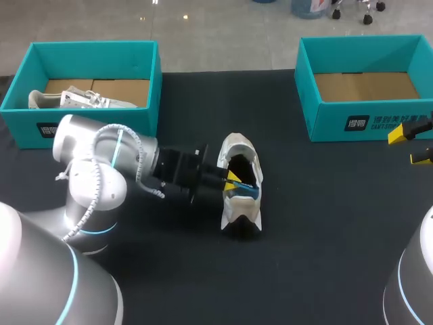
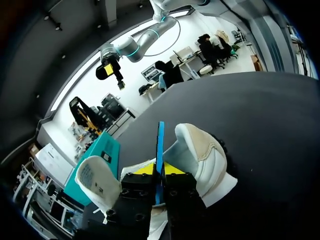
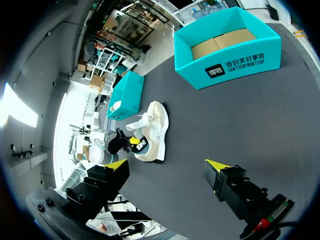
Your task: Take the shoe out of the shoebox, open the shoe tongue, remove and reinsert the insole, then place the shoe into the shoebox
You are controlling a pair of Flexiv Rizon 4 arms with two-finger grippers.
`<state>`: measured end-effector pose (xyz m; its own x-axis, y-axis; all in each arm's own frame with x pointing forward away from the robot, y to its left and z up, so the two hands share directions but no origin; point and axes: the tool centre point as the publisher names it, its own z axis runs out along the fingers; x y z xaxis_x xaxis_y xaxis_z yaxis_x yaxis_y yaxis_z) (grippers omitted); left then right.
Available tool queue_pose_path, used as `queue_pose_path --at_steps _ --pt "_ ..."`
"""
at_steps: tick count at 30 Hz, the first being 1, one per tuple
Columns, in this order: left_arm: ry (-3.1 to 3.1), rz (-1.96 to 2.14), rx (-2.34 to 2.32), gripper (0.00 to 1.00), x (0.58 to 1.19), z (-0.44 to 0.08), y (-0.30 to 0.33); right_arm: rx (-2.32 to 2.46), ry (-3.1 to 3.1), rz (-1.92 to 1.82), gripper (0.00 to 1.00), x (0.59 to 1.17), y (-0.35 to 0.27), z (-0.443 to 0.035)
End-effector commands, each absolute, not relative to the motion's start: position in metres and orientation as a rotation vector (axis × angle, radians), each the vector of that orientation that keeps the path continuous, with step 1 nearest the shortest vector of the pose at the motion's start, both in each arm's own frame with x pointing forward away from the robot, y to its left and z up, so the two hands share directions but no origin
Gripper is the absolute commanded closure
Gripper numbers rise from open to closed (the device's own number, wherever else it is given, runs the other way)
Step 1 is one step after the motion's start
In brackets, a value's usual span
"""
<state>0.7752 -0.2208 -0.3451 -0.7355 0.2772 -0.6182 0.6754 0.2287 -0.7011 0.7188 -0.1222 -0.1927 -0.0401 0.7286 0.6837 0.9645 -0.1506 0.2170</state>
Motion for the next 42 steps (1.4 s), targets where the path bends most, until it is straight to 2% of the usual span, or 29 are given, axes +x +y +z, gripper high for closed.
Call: queue_pose_path --at_steps 1,6,17,25,31,35,38,42 --pt "2.147 -1.509 0.878 0.56 0.771 -0.341 -0.218 -1.916 -1.792 -0.997 0.0 0.718 -0.121 -0.193" --pt "2.159 -1.506 0.883 0.54 0.769 -0.342 -0.217 -1.916 -1.792 -0.997 0.0 0.718 -0.121 -0.193" --pt "2.219 -1.458 0.906 0.6 0.778 -0.347 -0.216 -1.916 -1.792 -0.997 0.0 0.718 -0.121 -0.193" --pt "2.296 -1.427 0.932 0.73 0.784 -0.355 -0.222 -1.916 -1.792 -0.997 0.0 0.718 -0.121 -0.193" --pt "2.334 -1.404 0.976 0.78 0.784 -0.361 -0.225 -1.916 -1.792 -0.997 0.0 0.718 -0.121 -0.193" --pt "2.359 -1.378 0.995 0.87 0.786 -0.366 -0.225 -1.916 -1.792 -0.997 0.0 0.718 -0.121 -0.193" --pt "2.369 -1.366 1.003 1.0 0.787 -0.368 -0.225 -1.916 -1.792 -0.997 0.0 0.718 -0.121 -0.193" --pt "2.377 -1.344 1.0 1.0 0.789 -0.368 -0.225 -1.916 -1.792 -0.997 0.0 0.718 -0.121 -0.193"
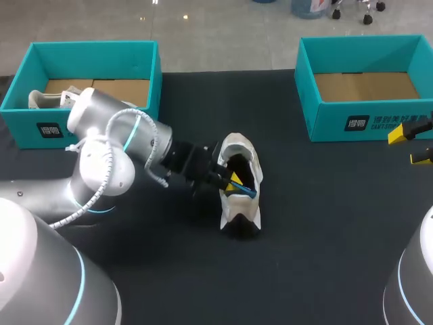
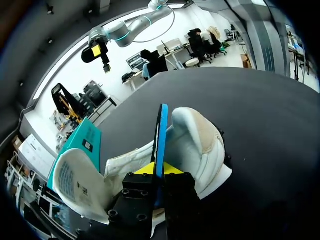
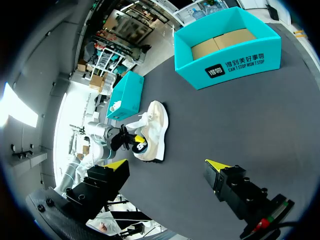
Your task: Take the shoe out of the shoebox, open the shoe tongue, remove and reinsert the insole, then place the shoe into the shoebox
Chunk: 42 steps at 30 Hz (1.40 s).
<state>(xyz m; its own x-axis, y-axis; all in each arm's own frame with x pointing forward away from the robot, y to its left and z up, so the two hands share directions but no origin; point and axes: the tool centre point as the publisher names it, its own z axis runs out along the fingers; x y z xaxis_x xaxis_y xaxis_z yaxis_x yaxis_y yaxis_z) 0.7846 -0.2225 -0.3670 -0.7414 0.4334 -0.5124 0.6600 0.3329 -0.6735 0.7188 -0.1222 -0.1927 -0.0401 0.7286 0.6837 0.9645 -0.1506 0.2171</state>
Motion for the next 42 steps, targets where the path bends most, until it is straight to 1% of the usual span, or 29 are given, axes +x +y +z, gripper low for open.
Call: queue_pose_path --at_steps 1,15,16,19,21,24,27,32,33,34,35,36,37,38,40,41,42 --pt "2.386 -1.321 1.005 1.0 0.789 -0.367 -0.226 -1.916 -1.792 -0.997 0.0 0.718 -0.121 -0.193" --pt "2.409 -1.251 0.989 1.0 0.792 -0.368 -0.233 -1.916 -1.792 -0.997 0.0 0.718 -0.121 -0.193" --pt "2.411 -1.271 0.979 0.96 0.792 -0.369 -0.233 -1.916 -1.792 -0.997 0.0 0.718 -0.121 -0.193" --pt "2.409 -1.295 0.975 0.71 0.788 -0.368 -0.233 -1.916 -1.792 -0.997 0.0 0.718 -0.121 -0.193" --pt "2.398 -1.316 0.972 0.69 0.785 -0.365 -0.233 -1.916 -1.792 -0.997 0.0 0.718 -0.121 -0.193" --pt "2.381 -1.339 0.972 0.6 0.78 -0.36 -0.232 -1.916 -1.792 -0.997 0.0 0.718 -0.121 -0.193" --pt "2.37 -1.349 0.969 0.6 0.777 -0.354 -0.23 -1.916 -1.792 -0.997 0.0 0.718 -0.121 -0.193" --pt "2.353 -1.358 0.971 0.64 0.773 -0.347 -0.228 -1.916 -1.792 -0.997 0.0 0.718 -0.121 -0.193" --pt "2.351 -1.362 0.971 0.69 0.772 -0.346 -0.227 -1.916 -1.792 -0.997 0.0 0.718 -0.121 -0.193" --pt "2.35 -1.362 0.972 0.71 0.772 -0.346 -0.227 -1.916 -1.792 -0.997 0.0 0.718 -0.121 -0.193" --pt "2.349 -1.366 0.972 0.76 0.771 -0.345 -0.227 -1.916 -1.792 -0.997 0.0 0.718 -0.121 -0.193" --pt "2.348 -1.365 0.974 0.78 0.771 -0.345 -0.227 -1.916 -1.792 -0.997 0.0 0.718 -0.121 -0.193" --pt "2.347 -1.366 0.975 0.78 0.771 -0.344 -0.227 -1.916 -1.792 -0.997 0.0 0.718 -0.121 -0.193" --pt "2.348 -1.367 0.977 0.8 0.77 -0.344 -0.227 -1.916 -1.792 -0.997 0.0 0.718 -0.121 -0.193" --pt "2.349 -1.366 0.99 0.89 0.77 -0.345 -0.228 -1.916 -1.792 -0.997 0.0 0.718 -0.121 -0.193" --pt "2.354 -1.364 0.995 0.98 0.77 -0.347 -0.228 -1.916 -1.792 -0.997 0.0 0.718 -0.121 -0.193" --pt "2.365 -1.354 1.006 1.0 0.771 -0.35 -0.228 -1.916 -1.792 -0.997 0.0 0.718 -0.121 -0.193"
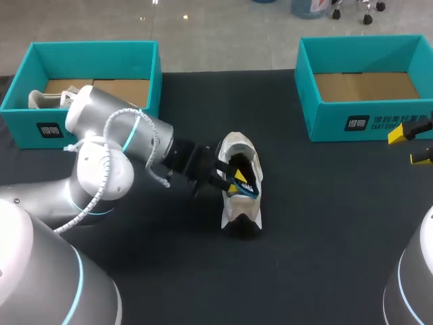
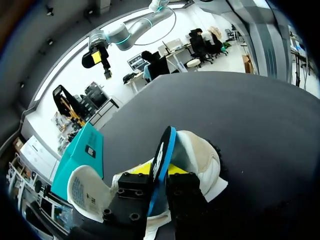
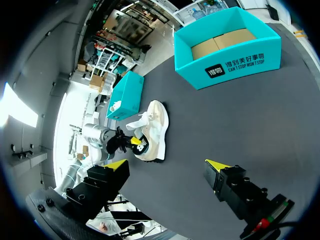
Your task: Take the shoe out of the shoebox, open the shoe tongue, remove and reinsert the insole, then place the shoe into the shoebox
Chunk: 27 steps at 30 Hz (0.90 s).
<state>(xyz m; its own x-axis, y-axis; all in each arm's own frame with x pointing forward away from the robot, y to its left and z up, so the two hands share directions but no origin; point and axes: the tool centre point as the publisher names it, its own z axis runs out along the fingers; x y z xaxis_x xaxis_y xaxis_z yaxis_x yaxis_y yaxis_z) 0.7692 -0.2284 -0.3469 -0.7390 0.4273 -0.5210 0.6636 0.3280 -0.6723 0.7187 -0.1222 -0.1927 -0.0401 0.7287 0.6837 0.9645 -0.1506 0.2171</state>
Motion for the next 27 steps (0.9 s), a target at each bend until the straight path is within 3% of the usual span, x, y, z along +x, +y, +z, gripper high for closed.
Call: queue_pose_path --at_steps 1,21,23,24,25,27 --pt "2.365 -1.352 1.01 1.0 0.772 -0.351 -0.228 -1.916 -1.792 -0.997 0.0 0.718 -0.121 -0.193" --pt "2.35 -1.331 1.032 1.0 0.785 -0.369 -0.229 -1.916 -1.792 -0.997 0.0 0.718 -0.121 -0.193" --pt "2.344 -1.337 1.028 0.84 0.781 -0.366 -0.228 -1.916 -1.792 -0.997 0.0 0.718 -0.121 -0.193" --pt "2.341 -1.344 1.023 0.67 0.78 -0.364 -0.227 -1.916 -1.792 -0.997 0.0 0.718 -0.121 -0.193" --pt "2.34 -1.346 1.022 0.61 0.778 -0.362 -0.226 -1.916 -1.792 -0.997 0.0 0.718 -0.121 -0.193" --pt "2.33 -1.357 1.02 0.58 0.774 -0.357 -0.224 -1.916 -1.792 -0.997 0.0 0.718 -0.121 -0.193"
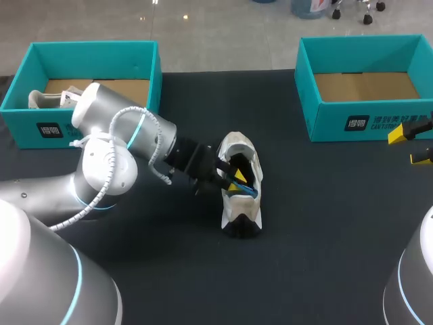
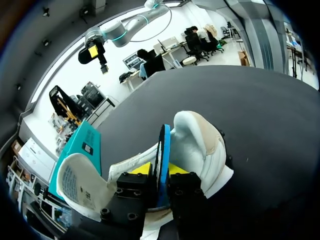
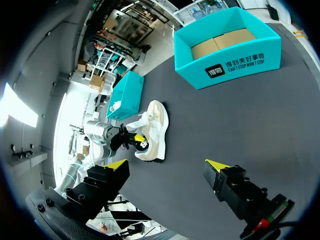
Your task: Take the shoe out of the shoebox, open the shoe tongue, remove and reinsert the insole, then place the shoe into the shoebox
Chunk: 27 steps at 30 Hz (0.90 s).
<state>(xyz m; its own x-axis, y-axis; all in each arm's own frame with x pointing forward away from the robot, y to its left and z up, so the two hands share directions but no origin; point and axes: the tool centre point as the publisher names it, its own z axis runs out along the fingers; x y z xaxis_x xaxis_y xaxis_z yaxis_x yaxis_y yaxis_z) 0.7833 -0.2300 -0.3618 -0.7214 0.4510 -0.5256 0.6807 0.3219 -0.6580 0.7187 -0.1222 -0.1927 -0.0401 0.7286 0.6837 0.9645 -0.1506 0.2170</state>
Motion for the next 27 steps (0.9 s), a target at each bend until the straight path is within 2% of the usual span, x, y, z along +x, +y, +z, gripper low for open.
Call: queue_pose_path --at_steps 1,9,14,17,27 --pt "2.327 -1.359 1.02 0.58 0.773 -0.355 -0.223 -1.916 -1.792 -0.997 0.0 0.718 -0.121 -0.193" --pt "2.288 -1.376 1.021 0.65 0.765 -0.341 -0.222 -1.916 -1.792 -0.997 0.0 0.718 -0.121 -0.193" --pt "2.294 -1.389 1.028 0.79 0.763 -0.343 -0.225 -1.916 -1.792 -0.997 0.0 0.718 -0.121 -0.193" --pt "2.313 -1.39 1.035 1.0 0.763 -0.348 -0.227 -1.916 -1.792 -0.997 0.0 0.718 -0.121 -0.193" --pt "2.354 -1.349 1.061 1.0 0.774 -0.363 -0.227 -1.916 -1.792 -0.997 0.0 0.718 -0.121 -0.193"
